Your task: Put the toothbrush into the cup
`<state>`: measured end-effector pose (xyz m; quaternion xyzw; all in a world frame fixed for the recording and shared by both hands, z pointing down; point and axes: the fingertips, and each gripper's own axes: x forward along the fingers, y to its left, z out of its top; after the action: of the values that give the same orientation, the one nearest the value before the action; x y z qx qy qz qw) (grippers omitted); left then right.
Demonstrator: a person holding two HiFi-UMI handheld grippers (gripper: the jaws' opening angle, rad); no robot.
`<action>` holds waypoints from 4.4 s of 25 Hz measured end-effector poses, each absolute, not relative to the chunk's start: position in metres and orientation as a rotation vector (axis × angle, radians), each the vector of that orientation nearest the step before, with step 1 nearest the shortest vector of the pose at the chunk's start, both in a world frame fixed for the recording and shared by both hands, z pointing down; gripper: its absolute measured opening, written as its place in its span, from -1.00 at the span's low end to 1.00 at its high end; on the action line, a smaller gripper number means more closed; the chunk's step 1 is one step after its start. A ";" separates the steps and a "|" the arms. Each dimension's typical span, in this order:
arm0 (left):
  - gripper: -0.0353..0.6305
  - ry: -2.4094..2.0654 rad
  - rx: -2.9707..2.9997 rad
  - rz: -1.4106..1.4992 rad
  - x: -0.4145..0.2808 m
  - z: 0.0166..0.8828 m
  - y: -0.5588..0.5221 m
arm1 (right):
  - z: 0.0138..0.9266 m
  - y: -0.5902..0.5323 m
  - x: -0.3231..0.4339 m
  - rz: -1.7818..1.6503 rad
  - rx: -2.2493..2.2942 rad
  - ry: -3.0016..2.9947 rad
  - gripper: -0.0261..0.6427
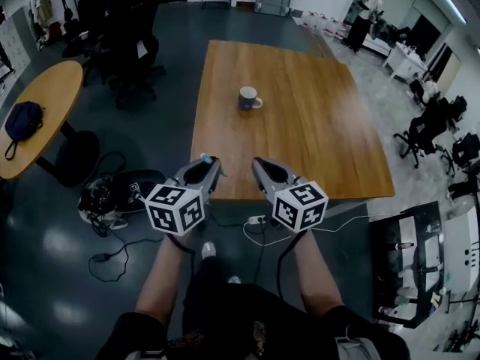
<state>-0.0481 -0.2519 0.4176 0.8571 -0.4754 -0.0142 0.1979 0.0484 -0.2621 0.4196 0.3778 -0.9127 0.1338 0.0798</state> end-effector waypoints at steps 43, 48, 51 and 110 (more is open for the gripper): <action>-0.80 -1.333 2.324 0.172 0.034 0.539 -0.670 | 0.514 -0.539 0.130 0.577 1.170 -2.630 -0.91; -0.80 -1.351 2.276 0.199 0.034 0.559 -0.681 | 0.522 -0.554 0.131 0.600 1.142 -2.635 -0.91; -0.80 -1.376 2.252 0.207 0.029 0.567 -0.685 | 0.528 -0.560 0.129 0.618 1.126 -2.633 -0.91; -0.87 -1.204 2.682 0.020 -0.043 0.378 -0.252 | 0.361 -0.263 -0.007 0.222 1.257 -2.870 -0.91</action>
<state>-0.0428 -0.2521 0.3780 0.9076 -0.4075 0.0069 0.1009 -0.0069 -0.2628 0.3607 0.4002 -0.9137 0.0708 0.0000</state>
